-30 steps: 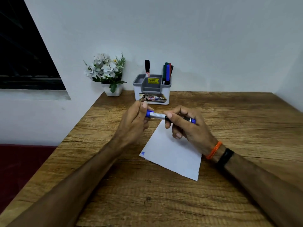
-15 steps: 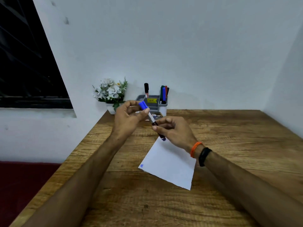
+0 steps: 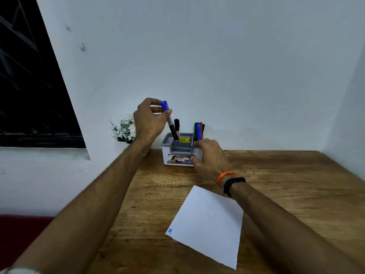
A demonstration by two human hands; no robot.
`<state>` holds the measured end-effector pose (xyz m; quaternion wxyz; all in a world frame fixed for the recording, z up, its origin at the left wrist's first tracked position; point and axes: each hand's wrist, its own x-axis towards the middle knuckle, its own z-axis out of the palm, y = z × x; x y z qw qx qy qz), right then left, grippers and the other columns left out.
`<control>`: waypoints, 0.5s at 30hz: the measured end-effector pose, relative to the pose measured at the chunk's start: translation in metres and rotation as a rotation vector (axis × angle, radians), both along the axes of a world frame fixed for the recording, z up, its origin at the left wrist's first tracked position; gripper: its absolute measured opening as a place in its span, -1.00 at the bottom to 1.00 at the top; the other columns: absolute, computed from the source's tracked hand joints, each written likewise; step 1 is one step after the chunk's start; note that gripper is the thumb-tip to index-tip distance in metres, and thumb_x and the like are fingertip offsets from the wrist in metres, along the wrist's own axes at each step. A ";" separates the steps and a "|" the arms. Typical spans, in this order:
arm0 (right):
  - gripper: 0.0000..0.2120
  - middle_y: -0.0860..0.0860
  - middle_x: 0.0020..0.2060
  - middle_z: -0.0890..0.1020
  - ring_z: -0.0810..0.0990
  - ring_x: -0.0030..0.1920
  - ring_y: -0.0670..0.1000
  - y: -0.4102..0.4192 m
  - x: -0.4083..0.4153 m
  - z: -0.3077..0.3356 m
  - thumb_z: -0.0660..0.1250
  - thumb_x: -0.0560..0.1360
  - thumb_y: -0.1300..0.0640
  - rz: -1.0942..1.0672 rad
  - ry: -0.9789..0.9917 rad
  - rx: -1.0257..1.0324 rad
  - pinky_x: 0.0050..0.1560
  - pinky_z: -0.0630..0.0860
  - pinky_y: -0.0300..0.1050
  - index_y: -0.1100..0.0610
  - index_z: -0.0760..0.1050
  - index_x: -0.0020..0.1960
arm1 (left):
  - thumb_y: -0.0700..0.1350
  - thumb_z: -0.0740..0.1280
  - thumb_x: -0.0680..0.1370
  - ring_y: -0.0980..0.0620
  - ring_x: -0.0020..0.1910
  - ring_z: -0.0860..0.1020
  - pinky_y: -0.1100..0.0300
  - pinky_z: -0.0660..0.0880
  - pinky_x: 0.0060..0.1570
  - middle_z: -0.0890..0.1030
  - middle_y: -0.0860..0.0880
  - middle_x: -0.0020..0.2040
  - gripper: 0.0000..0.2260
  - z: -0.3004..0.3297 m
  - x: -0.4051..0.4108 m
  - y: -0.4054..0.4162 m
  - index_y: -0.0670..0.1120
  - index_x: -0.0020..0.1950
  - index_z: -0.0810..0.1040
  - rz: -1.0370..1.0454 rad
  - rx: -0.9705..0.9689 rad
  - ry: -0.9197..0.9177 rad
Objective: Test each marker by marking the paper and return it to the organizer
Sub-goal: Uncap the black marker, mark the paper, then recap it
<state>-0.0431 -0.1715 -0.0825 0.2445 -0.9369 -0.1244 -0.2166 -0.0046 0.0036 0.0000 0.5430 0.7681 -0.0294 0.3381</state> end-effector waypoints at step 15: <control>-0.61 0.02 0.25 0.53 0.40 0.28 0.02 -0.004 0.015 -0.015 0.37 0.52 0.11 0.027 -0.096 -0.018 0.30 0.36 -0.12 0.09 0.46 0.33 | -0.11 0.54 0.40 0.05 -0.16 0.55 0.26 0.46 -0.15 0.66 -0.11 0.04 -0.59 -0.057 0.055 -0.012 -0.09 0.21 0.57 0.093 0.436 0.179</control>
